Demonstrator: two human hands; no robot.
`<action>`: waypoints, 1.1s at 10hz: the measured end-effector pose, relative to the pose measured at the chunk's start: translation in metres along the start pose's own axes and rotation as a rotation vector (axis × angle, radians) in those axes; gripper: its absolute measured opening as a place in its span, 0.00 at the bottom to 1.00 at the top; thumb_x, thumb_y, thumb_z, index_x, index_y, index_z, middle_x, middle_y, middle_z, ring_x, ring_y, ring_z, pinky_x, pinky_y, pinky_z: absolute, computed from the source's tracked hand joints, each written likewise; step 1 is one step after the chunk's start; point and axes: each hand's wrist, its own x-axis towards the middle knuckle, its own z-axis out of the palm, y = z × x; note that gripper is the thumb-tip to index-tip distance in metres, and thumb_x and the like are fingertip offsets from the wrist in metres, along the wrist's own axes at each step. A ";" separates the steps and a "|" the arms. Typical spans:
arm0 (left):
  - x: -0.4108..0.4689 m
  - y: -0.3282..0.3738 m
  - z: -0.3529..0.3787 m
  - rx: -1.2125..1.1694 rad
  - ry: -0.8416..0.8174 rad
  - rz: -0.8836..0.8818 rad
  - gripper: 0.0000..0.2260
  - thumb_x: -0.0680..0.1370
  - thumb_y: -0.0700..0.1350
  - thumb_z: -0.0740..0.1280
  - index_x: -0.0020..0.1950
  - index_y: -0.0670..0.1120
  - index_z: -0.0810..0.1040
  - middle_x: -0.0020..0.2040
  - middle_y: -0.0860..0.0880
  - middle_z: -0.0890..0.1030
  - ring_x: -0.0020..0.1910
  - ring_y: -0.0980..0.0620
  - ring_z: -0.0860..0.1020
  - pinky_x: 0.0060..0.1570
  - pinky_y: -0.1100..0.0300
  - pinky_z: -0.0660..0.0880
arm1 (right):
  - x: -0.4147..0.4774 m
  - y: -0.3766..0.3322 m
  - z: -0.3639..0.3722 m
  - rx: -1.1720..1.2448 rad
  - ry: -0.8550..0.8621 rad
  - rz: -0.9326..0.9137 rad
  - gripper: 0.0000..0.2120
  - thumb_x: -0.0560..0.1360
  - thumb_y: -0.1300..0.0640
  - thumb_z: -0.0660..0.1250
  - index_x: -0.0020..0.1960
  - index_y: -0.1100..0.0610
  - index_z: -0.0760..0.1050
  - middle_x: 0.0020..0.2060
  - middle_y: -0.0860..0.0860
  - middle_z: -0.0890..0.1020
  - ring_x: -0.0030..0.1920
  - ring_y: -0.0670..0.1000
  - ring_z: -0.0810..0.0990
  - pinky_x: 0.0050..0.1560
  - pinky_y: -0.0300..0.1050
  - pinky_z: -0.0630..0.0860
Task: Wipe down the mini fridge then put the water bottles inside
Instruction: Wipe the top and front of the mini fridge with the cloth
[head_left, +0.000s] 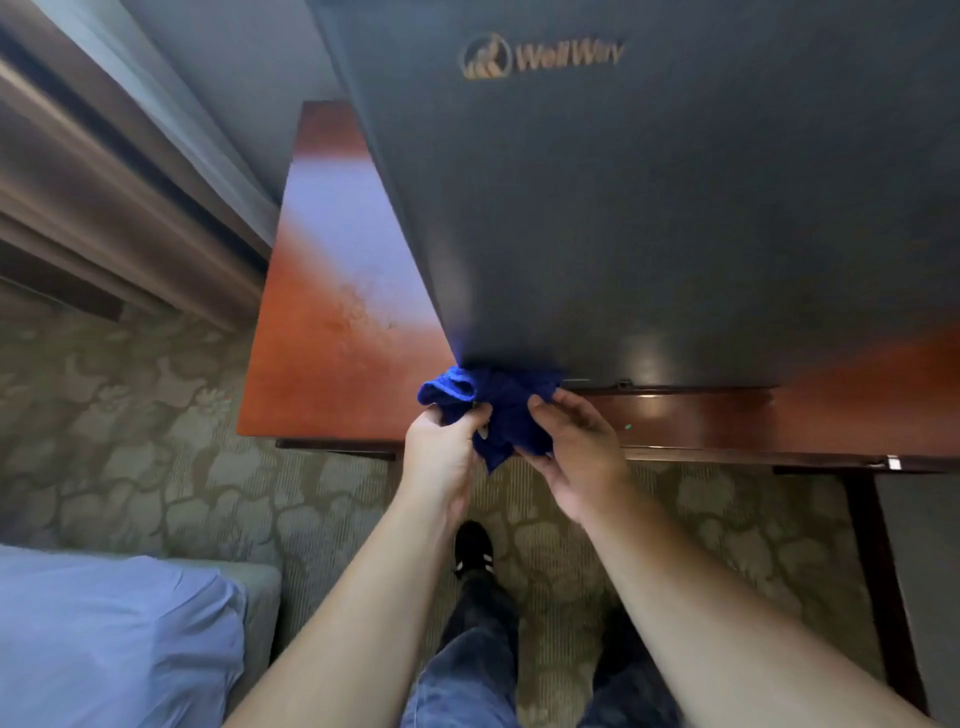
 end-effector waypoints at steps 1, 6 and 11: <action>0.000 -0.021 0.017 0.010 -0.018 -0.044 0.08 0.79 0.32 0.69 0.53 0.43 0.82 0.50 0.42 0.87 0.50 0.42 0.85 0.51 0.48 0.83 | 0.008 -0.007 -0.023 0.016 0.049 -0.005 0.12 0.77 0.66 0.70 0.59 0.58 0.76 0.50 0.56 0.85 0.52 0.57 0.85 0.43 0.52 0.85; -0.075 -0.125 0.248 0.297 -0.308 -0.141 0.04 0.80 0.40 0.71 0.54 0.41 0.80 0.43 0.49 0.84 0.33 0.65 0.83 0.32 0.72 0.76 | -0.006 -0.162 -0.231 0.047 0.196 -0.267 0.24 0.80 0.56 0.68 0.75 0.54 0.70 0.58 0.51 0.83 0.57 0.49 0.83 0.52 0.47 0.83; -0.041 -0.124 0.161 -0.038 -0.118 -0.154 0.05 0.81 0.35 0.68 0.54 0.42 0.82 0.56 0.39 0.86 0.56 0.40 0.85 0.63 0.44 0.80 | 0.014 -0.094 -0.169 0.157 -0.034 -0.039 0.14 0.80 0.70 0.64 0.62 0.58 0.73 0.54 0.57 0.83 0.46 0.50 0.87 0.43 0.43 0.84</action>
